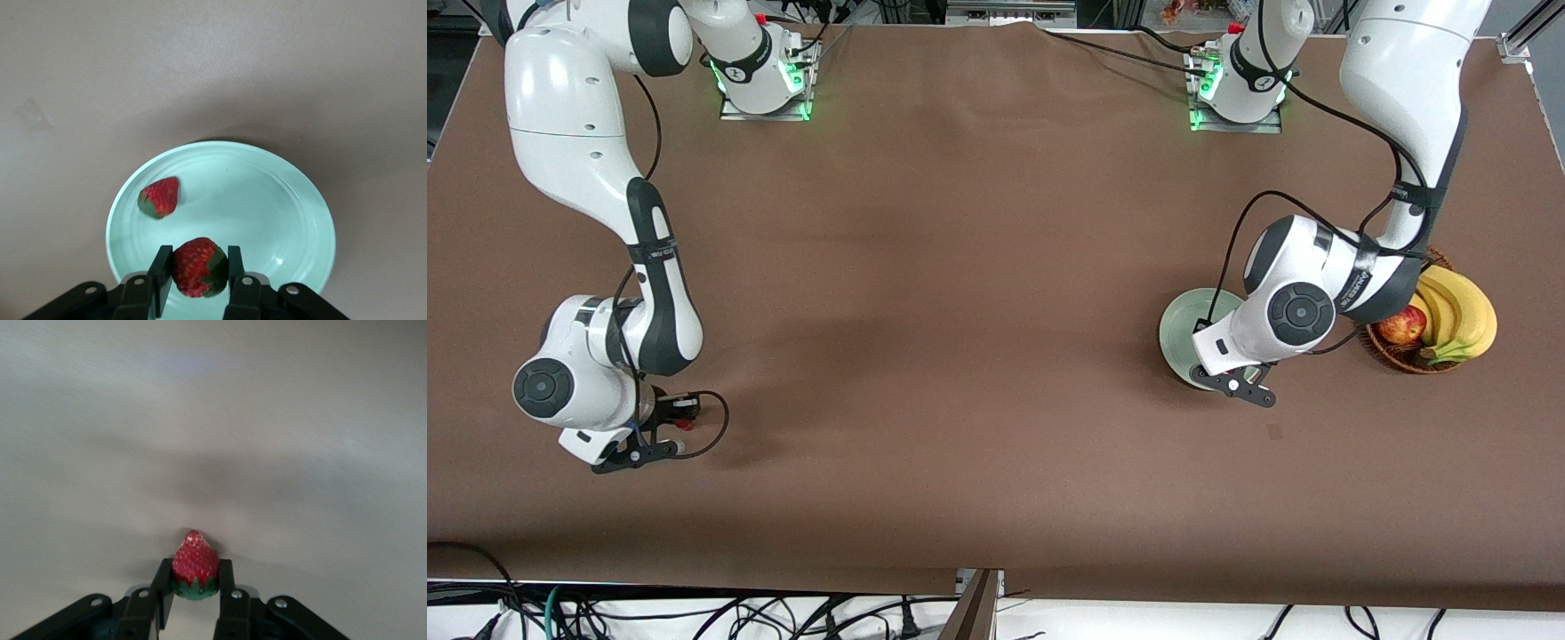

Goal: Collect all strawberries into plate
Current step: 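Drop the strawberry onto the plate while the right gripper grasps another, then carry the last strawberry with the right gripper and set it down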

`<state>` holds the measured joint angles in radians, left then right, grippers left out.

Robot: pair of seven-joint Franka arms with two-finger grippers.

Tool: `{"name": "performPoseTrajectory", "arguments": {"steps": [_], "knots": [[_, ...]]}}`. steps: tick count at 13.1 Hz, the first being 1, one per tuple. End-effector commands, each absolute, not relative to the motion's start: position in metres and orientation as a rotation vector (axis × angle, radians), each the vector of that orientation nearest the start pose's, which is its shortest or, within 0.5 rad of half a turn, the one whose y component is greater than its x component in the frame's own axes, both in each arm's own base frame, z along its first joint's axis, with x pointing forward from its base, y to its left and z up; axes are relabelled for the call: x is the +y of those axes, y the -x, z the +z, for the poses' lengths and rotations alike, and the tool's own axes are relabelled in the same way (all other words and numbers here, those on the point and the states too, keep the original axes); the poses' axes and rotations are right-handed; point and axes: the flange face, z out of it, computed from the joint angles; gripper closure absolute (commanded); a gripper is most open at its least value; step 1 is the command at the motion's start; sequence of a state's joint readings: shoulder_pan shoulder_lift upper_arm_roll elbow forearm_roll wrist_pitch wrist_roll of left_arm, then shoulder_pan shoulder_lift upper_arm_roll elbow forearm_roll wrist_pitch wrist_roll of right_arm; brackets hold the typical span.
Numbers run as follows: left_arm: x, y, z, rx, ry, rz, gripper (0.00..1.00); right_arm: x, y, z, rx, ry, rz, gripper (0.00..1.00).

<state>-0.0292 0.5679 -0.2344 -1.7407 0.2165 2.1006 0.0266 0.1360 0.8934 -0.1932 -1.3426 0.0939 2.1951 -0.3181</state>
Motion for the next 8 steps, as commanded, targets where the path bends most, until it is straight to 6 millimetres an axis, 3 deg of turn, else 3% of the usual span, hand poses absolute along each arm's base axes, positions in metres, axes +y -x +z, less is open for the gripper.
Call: {"name": "performPoseTrajectory", "arguments": {"steps": [1, 2, 3, 4, 6, 8], "knots": [[-0.154, -0.611, 0.217, 0.662, 3.029, 0.227, 0.81, 0.049, -0.737, 0.212, -0.355, 3.116, 0.011, 0.82], [-0.153, -0.61, 0.213, 0.661, 3.033, 0.218, 0.72, 0.078, -0.735, 0.213, -0.293, 3.092, 0.007, 0.82], [-0.154, -0.609, 0.214, 0.653, 3.033, 0.22, 0.49, 0.117, -0.735, 0.22, -0.237, 3.053, -0.011, 0.82], [-0.154, -0.609, 0.216, 0.641, 3.034, 0.217, 0.0, 0.151, -0.73, 0.222, -0.147, 3.017, -0.008, 0.82], [-0.153, -0.611, 0.222, 0.644, 3.032, 0.21, 0.0, 0.232, -0.713, 0.23, 0.056, 2.94, 0.012, 0.82], [-0.15, -0.613, 0.241, 0.632, 3.02, 0.223, 0.0, 0.305, -0.693, 0.233, 0.17, 2.898, -0.038, 0.82]]}}
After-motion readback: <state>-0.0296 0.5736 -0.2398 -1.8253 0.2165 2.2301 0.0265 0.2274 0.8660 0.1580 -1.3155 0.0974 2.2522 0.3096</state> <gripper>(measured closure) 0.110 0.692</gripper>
